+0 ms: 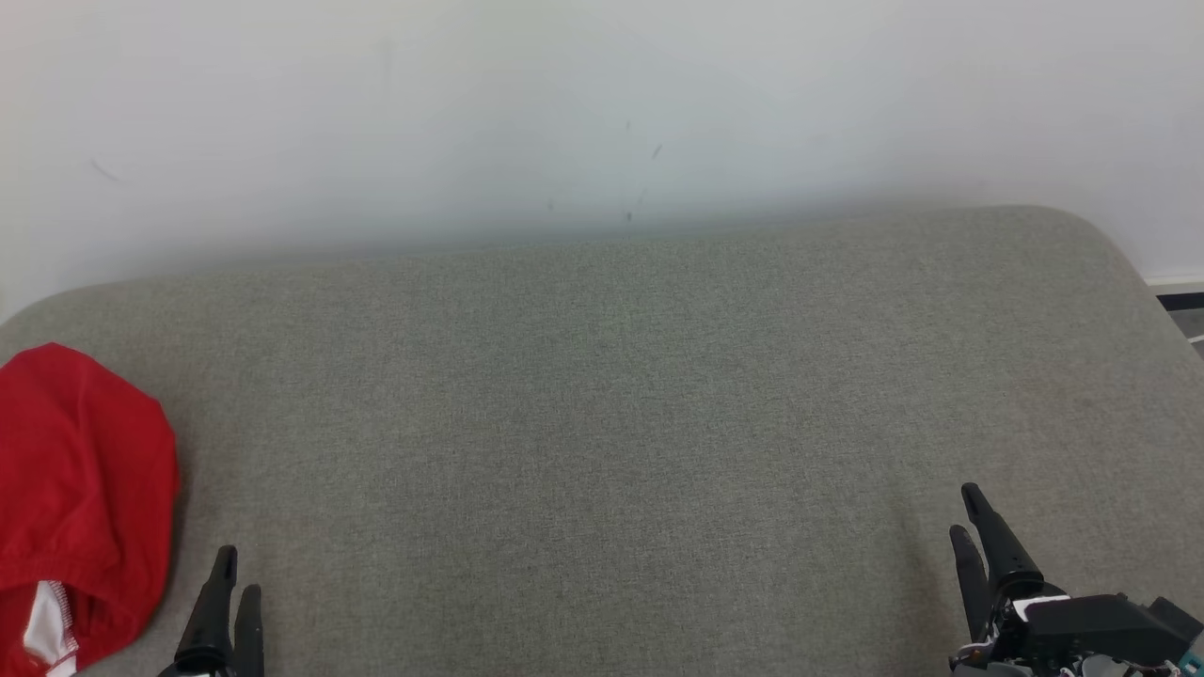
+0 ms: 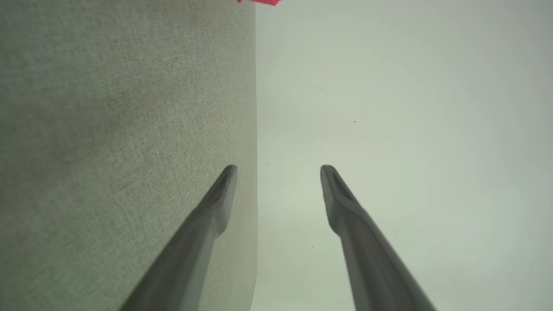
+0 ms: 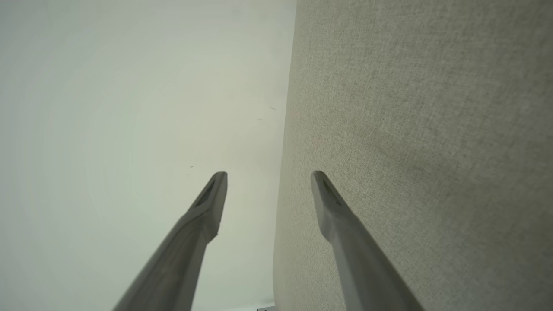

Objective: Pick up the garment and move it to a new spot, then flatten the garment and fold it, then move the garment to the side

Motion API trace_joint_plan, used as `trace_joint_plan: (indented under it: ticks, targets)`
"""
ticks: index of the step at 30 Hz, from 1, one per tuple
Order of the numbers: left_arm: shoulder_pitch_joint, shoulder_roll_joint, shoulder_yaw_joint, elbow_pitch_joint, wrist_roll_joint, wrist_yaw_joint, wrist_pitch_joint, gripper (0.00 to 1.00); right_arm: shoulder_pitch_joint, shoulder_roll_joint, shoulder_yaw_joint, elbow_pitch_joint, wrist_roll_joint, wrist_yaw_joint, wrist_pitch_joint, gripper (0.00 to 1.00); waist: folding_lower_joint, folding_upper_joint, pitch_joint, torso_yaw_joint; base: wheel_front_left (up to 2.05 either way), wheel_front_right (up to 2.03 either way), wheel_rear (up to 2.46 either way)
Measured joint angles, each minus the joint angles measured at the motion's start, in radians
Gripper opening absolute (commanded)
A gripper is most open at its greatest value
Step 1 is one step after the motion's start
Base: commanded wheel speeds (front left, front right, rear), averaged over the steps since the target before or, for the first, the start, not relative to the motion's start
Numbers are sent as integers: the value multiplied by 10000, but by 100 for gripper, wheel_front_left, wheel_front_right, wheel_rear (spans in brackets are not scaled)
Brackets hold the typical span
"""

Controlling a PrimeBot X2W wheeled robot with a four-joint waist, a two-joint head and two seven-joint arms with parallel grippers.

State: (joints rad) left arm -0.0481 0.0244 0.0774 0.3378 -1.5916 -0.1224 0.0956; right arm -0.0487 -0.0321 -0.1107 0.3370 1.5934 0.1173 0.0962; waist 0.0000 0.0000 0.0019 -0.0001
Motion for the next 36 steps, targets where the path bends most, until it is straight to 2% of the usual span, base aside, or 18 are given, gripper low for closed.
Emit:
trace_joint_plan:
  ticks: [9,14,36]
  targets:
    - [-23,56,-268,-79,621,92,-345,100,-31,-52,418,-96,-844,-134,-307,100,-1,0,-22,-13,0,0,0]
    - [-32,267,-506,-199,1398,362,-554,100,-193,-249,855,-125,-1768,-443,-539,100,0,0,-36,-25,0,0,0]
    - [-209,976,-1338,-320,4698,1049,-1315,100,-523,-677,2004,-75,-4834,-1005,-1289,100,0,0,-85,-80,0,0,0]
